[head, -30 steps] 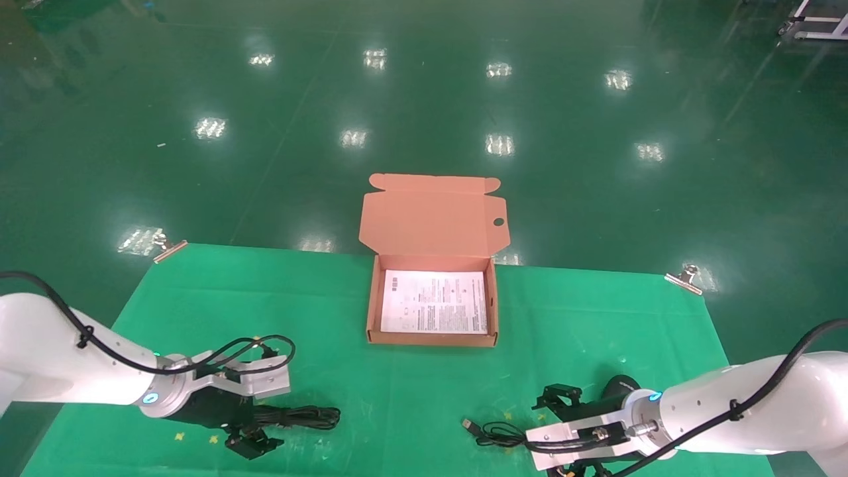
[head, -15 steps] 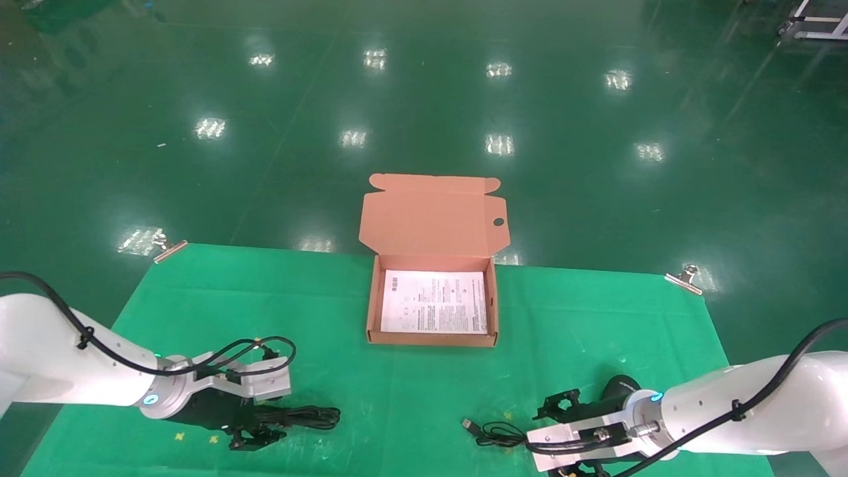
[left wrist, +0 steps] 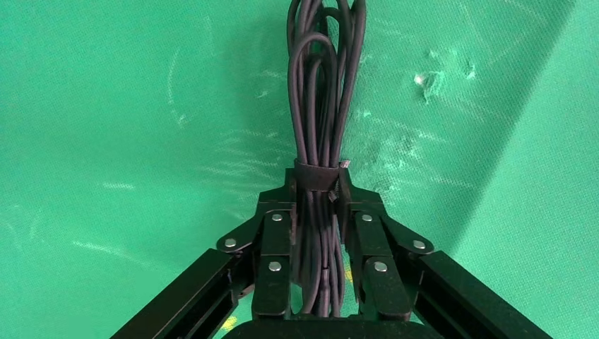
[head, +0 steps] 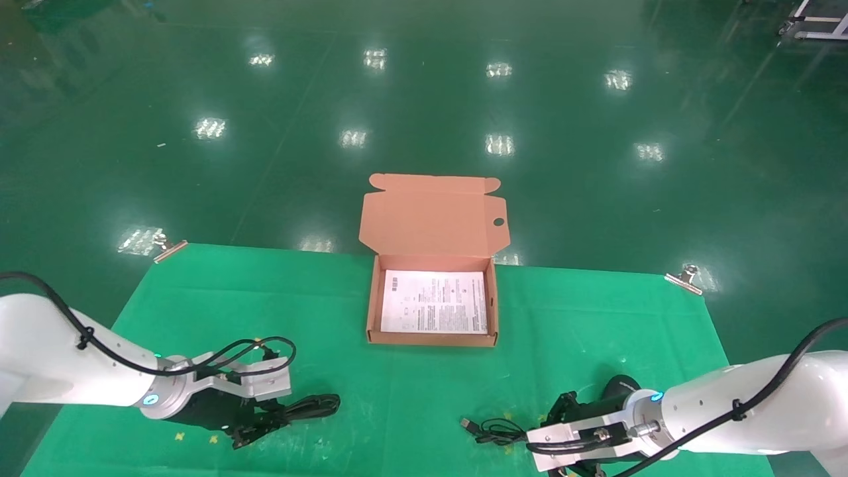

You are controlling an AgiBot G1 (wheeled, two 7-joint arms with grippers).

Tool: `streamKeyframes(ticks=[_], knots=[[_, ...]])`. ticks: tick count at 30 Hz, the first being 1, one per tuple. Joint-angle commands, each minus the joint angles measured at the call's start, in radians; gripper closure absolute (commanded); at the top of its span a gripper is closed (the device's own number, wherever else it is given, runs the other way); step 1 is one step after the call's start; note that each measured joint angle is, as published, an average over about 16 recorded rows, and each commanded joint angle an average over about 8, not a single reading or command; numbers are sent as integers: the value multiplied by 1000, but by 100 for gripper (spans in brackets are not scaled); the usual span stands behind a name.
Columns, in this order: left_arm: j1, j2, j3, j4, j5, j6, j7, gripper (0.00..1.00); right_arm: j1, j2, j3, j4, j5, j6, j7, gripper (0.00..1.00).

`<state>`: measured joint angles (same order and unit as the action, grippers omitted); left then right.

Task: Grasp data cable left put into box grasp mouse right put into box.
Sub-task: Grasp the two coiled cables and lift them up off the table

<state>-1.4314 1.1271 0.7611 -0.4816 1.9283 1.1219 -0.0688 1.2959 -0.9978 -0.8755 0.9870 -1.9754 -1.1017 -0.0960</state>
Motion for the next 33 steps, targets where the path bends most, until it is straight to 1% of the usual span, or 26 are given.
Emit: streamKeyframes(ticks=[1,23,28,33], knots=[[0,0,0,0,0,0,0,100,0,0,0,0,0,0,0,100],[0,-1,0,-2,0,1,0,100,2,6,6,1,10,-3,7,100],[-8,-12,-6,-19,-7,7,5,100,7,44,37,36,54,-12,38,100],[-24,-38,-16,-66,-18,16,2,100,8,107,75,125,94,-20,94,100]])
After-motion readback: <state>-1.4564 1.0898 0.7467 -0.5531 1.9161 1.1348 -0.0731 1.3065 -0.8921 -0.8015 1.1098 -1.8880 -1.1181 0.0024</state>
